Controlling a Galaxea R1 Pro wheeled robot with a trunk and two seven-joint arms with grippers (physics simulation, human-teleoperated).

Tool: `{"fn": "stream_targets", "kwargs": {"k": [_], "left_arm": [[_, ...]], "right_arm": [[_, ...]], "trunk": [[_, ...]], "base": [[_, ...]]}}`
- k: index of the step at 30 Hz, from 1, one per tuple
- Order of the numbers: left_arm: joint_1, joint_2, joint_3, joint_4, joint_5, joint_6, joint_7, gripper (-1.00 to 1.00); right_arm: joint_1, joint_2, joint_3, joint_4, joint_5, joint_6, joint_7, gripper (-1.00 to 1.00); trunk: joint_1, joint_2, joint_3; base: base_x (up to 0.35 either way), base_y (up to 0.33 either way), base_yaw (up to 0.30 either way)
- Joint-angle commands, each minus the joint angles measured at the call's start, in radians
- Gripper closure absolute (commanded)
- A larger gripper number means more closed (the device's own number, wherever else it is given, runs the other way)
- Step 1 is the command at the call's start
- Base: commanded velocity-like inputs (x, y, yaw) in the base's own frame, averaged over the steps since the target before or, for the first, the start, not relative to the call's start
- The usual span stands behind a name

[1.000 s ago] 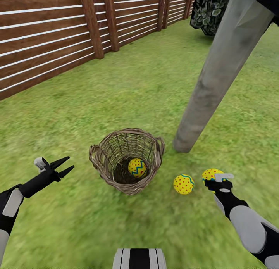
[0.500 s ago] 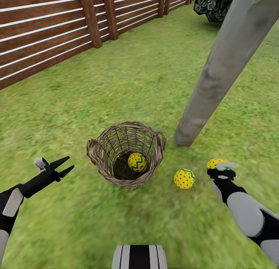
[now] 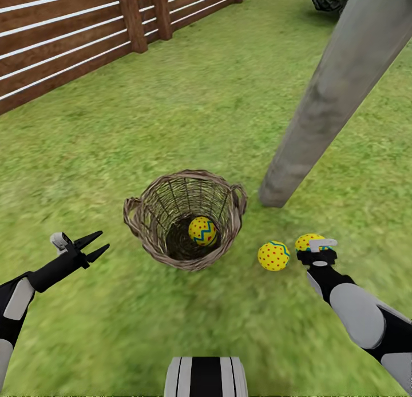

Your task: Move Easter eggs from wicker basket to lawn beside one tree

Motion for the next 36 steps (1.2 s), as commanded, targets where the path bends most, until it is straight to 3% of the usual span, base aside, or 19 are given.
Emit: {"fn": "stream_targets", "kwargs": {"k": [1, 10, 16, 29, 30, 36], "left_arm": [[0.0, 0.0, 0.0, 0.0, 0.003, 0.006, -0.001, -1.0], [0.0, 0.0, 0.0, 0.0, 0.003, 0.006, -0.001, -1.0], [0.0, 0.0, 0.0, 0.0, 0.003, 0.006, -0.002, -1.0], [0.0, 0.0, 0.0, 0.0, 0.003, 0.007, -0.002, -1.0], [0.0, 0.0, 0.0, 0.001, 0.004, 0.007, -0.003, -1.0], [0.0, 0.0, 0.003, 0.022, 0.004, 0.007, -0.005, -1.0]], "right_arm": [[-0.001, 0.001, -0.008, 0.002, 0.008, -0.007, -0.002, 1.0], [0.0, 0.01, -0.006, 0.002, 0.01, -0.011, 0.002, 1.0], [0.0, 0.01, 0.035, 0.002, 0.02, -0.008, 0.003, 1.0], [0.0, 0.008, 0.037, 0.002, 0.019, -0.003, 0.002, 1.0], [0.0, 0.008, 0.037, 0.001, 0.019, -0.004, 0.002, -1.0], [0.0, 0.008, 0.037, -0.002, 0.019, -0.011, 0.003, -1.0]], "trunk": [[0.0, -0.001, -0.005], [0.004, -0.003, -0.039], [0.007, -0.004, -0.063], [0.012, -0.007, -0.105], [0.012, -0.007, -0.105], [0.011, -0.006, -0.093]], "base": [[0.0, 0.0, 0.0], [0.0, 0.0, 0.0], [0.0, 0.0, 0.0], [0.0, 0.0, 0.0], [0.0, 0.0, 0.0], [0.0, 0.0, 0.0]]}}
